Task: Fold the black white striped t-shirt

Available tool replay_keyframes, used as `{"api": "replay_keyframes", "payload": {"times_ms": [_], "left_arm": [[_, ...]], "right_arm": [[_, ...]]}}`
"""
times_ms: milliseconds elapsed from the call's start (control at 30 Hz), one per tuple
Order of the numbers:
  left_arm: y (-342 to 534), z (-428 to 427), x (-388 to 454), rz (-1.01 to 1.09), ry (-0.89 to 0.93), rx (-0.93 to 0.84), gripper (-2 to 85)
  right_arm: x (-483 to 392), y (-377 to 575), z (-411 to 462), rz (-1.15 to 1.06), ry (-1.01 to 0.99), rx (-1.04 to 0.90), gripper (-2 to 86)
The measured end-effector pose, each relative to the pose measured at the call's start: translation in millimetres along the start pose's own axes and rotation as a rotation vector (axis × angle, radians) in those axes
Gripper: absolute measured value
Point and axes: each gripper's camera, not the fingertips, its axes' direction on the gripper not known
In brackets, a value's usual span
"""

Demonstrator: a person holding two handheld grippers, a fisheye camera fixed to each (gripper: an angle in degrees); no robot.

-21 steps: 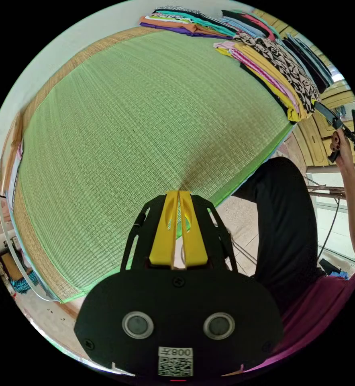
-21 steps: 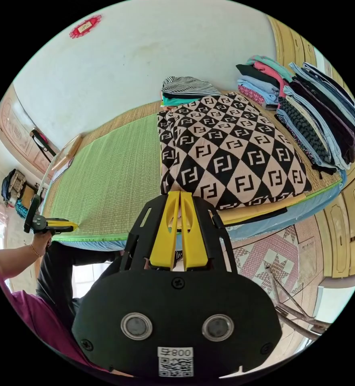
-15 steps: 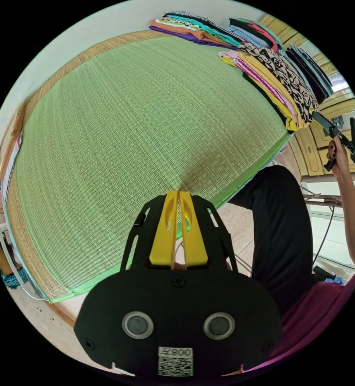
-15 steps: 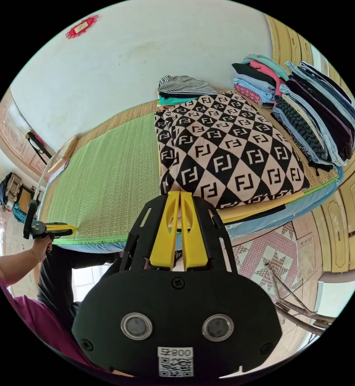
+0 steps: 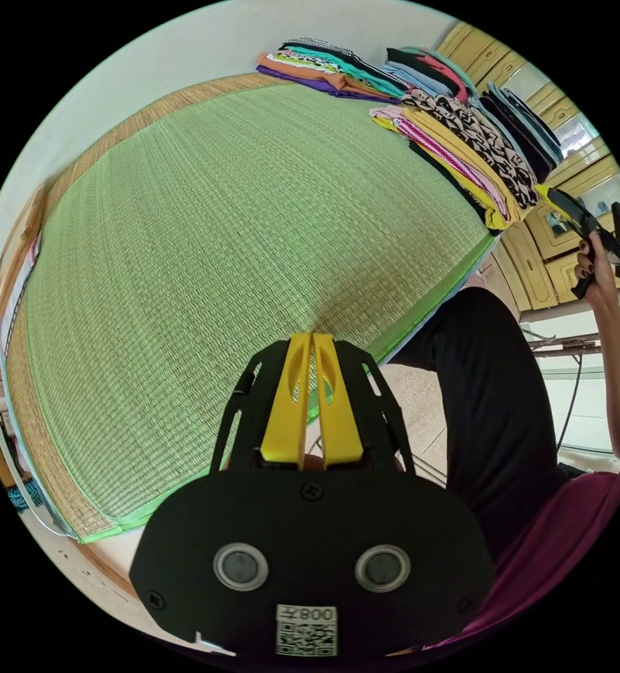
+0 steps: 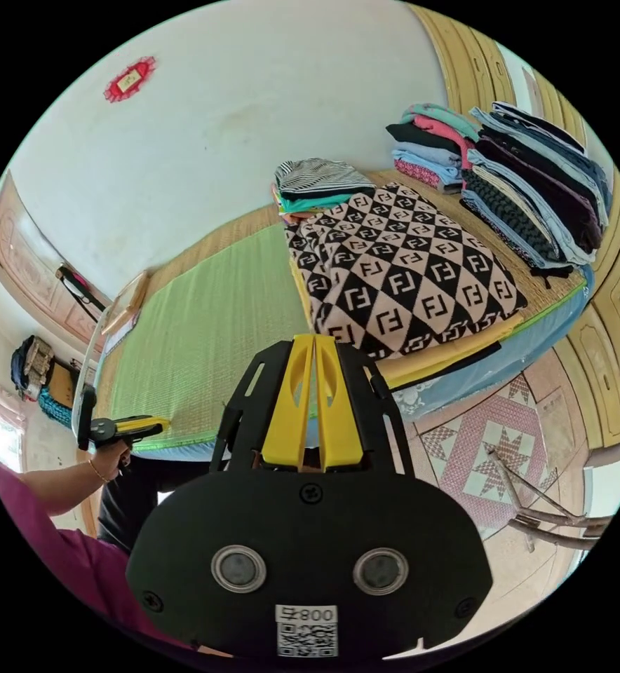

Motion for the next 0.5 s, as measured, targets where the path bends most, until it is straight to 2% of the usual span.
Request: {"api": "replay_keyframes", "payload": {"times_ms": [133,333,500], "left_arm": [[4.1,-15.4,-4.6,-0.009,0.020,0.003,0.3],[11.6,-40.8,-12.4,0.022,0.046,0.015,0.3],[19.9,-63.6,-14.9,0.060,0.033,0.040,0.4]], "right_arm": [[-46.1,-38.3,7.0,-0.143,-0.152,0.056,3.7],[-78.6,-173.4,86.6,-0.275,-0.118,0.068,7.5],[-76.6,-294.0,168.1,-0.235,-0.091,0.028,8.4]]}}
